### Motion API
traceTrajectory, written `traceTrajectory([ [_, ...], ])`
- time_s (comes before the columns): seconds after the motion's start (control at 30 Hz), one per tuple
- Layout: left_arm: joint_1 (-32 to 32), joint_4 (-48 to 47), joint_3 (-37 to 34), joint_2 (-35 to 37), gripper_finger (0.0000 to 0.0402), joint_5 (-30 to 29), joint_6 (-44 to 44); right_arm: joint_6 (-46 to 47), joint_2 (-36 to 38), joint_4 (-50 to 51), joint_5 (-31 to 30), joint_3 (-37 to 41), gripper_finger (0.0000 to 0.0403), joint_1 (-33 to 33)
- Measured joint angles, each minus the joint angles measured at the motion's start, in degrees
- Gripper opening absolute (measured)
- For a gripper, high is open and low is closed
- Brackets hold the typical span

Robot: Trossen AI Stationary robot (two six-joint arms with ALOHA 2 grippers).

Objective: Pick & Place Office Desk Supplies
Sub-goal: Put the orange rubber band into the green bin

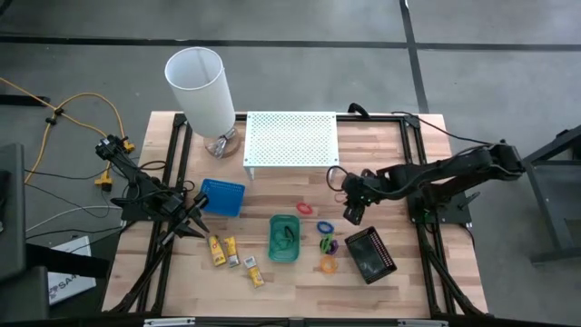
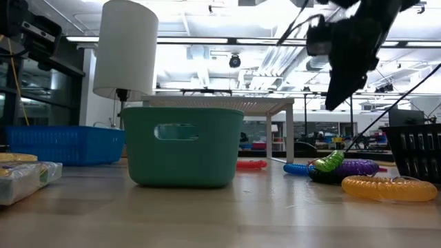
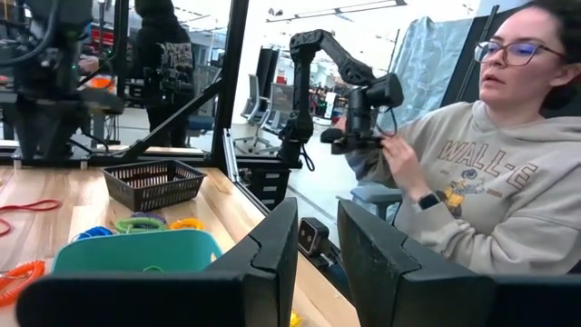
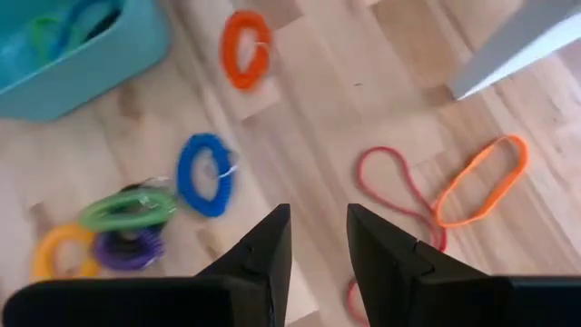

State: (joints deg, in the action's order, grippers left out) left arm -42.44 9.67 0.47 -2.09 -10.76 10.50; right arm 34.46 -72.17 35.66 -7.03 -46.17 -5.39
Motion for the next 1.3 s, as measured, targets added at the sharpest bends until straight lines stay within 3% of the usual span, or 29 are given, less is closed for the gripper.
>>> traceTrajectory([
  [0.33,-0.02,-0.02,0.00,-0.02,0.0079,0.00,0.00,-0.18,-0.40,-7.01,-2.60,8.49,0.0097,5.35],
  [0.7,-0.01,-0.01,0.00,-0.01,0.0079,0.00,0.00,-0.24,-0.43,-16.28,-6.92,16.60,0.0097,5.79],
  [1.3,-0.01,-0.02,0.00,-0.01,0.0079,0.00,0.00,-6.27,-0.43,-25.78,-9.27,21.73,0.0097,5.77],
])
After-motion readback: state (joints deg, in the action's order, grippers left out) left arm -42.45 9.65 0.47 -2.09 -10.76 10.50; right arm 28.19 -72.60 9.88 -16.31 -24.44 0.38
